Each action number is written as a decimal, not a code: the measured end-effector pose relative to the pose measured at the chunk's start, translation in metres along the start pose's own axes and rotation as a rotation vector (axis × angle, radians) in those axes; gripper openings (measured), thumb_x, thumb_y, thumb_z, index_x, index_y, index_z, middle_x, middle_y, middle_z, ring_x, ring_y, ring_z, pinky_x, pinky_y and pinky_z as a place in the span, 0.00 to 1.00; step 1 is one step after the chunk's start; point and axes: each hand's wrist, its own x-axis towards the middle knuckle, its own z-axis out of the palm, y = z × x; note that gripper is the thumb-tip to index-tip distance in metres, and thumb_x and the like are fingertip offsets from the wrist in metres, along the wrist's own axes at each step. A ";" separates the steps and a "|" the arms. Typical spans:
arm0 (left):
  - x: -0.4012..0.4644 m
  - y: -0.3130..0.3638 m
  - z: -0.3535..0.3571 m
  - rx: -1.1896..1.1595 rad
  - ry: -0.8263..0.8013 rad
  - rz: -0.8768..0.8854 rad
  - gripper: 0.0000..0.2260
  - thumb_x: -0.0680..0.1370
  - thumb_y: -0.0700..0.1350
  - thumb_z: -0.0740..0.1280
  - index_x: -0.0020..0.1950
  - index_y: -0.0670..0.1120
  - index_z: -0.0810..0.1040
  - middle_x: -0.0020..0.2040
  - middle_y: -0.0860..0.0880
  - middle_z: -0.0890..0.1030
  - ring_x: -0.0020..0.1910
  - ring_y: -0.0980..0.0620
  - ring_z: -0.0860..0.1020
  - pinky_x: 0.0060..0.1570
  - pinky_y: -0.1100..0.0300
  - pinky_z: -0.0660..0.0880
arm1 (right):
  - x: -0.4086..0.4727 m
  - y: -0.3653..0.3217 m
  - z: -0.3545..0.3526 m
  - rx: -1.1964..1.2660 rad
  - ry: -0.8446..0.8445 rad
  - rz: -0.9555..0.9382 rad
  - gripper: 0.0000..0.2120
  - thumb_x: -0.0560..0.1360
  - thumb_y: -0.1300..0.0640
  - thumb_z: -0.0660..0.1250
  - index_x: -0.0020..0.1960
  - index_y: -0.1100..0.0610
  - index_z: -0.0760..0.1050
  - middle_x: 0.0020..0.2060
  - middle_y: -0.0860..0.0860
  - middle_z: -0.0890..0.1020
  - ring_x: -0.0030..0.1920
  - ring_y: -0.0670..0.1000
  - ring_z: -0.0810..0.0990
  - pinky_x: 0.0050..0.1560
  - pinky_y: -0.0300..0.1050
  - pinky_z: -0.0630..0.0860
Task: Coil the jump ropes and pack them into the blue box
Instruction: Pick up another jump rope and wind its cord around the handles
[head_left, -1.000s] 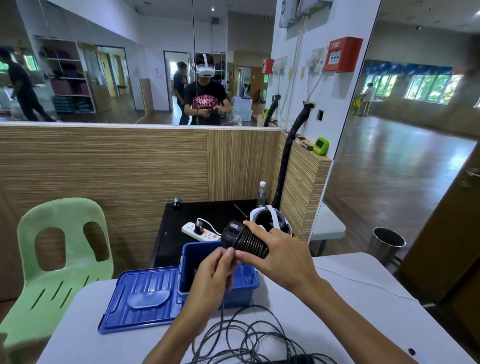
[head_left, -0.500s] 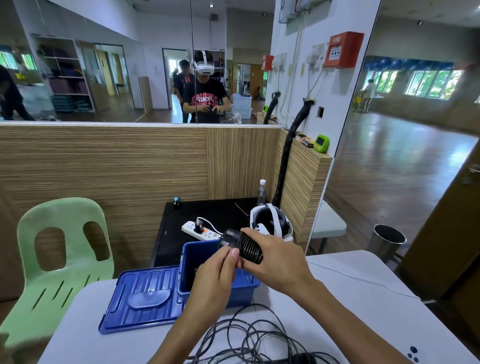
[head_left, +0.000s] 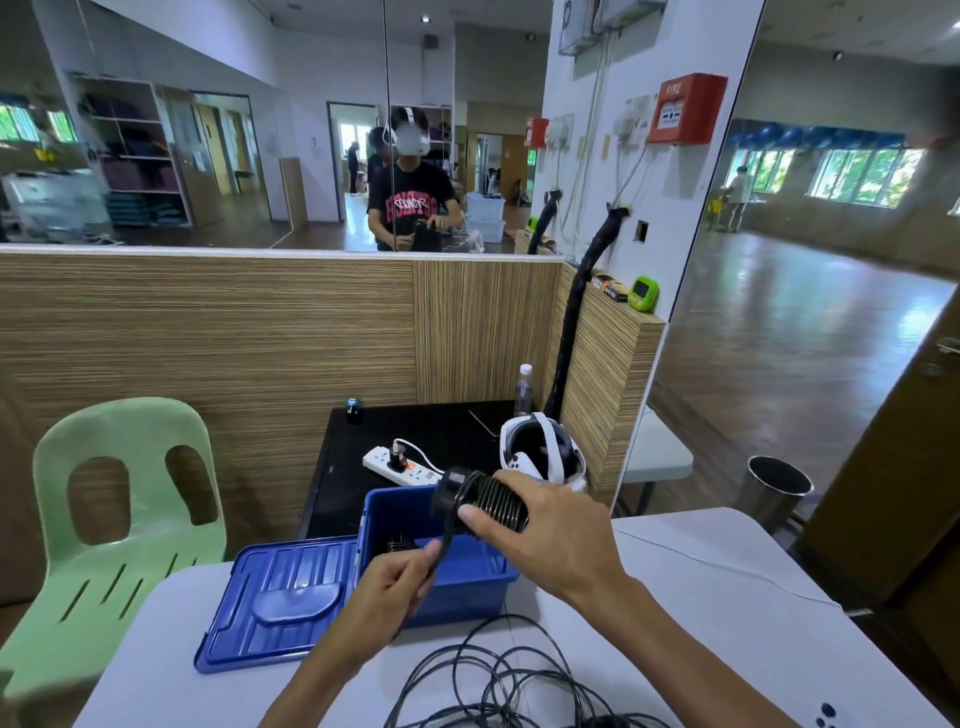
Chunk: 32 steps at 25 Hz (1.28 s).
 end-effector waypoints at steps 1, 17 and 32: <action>0.001 0.003 0.003 -0.011 -0.023 0.022 0.23 0.77 0.63 0.59 0.28 0.50 0.67 0.28 0.48 0.62 0.29 0.50 0.59 0.31 0.54 0.55 | 0.003 0.002 -0.004 0.019 0.003 0.023 0.31 0.71 0.22 0.46 0.56 0.43 0.70 0.36 0.45 0.79 0.37 0.44 0.79 0.38 0.43 0.77; -0.008 0.013 0.007 -0.007 -0.076 0.055 0.24 0.77 0.64 0.60 0.28 0.49 0.63 0.27 0.48 0.61 0.28 0.50 0.58 0.30 0.57 0.56 | 0.011 0.002 -0.013 -0.027 -0.051 0.040 0.28 0.70 0.22 0.51 0.56 0.44 0.64 0.39 0.46 0.79 0.40 0.49 0.80 0.37 0.45 0.76; -0.020 0.035 -0.007 0.000 -0.192 0.181 0.25 0.75 0.62 0.61 0.29 0.45 0.61 0.28 0.47 0.60 0.30 0.48 0.57 0.32 0.62 0.59 | 0.016 -0.009 -0.014 -0.073 -0.053 0.038 0.35 0.68 0.19 0.43 0.54 0.45 0.69 0.34 0.47 0.79 0.35 0.48 0.77 0.35 0.43 0.72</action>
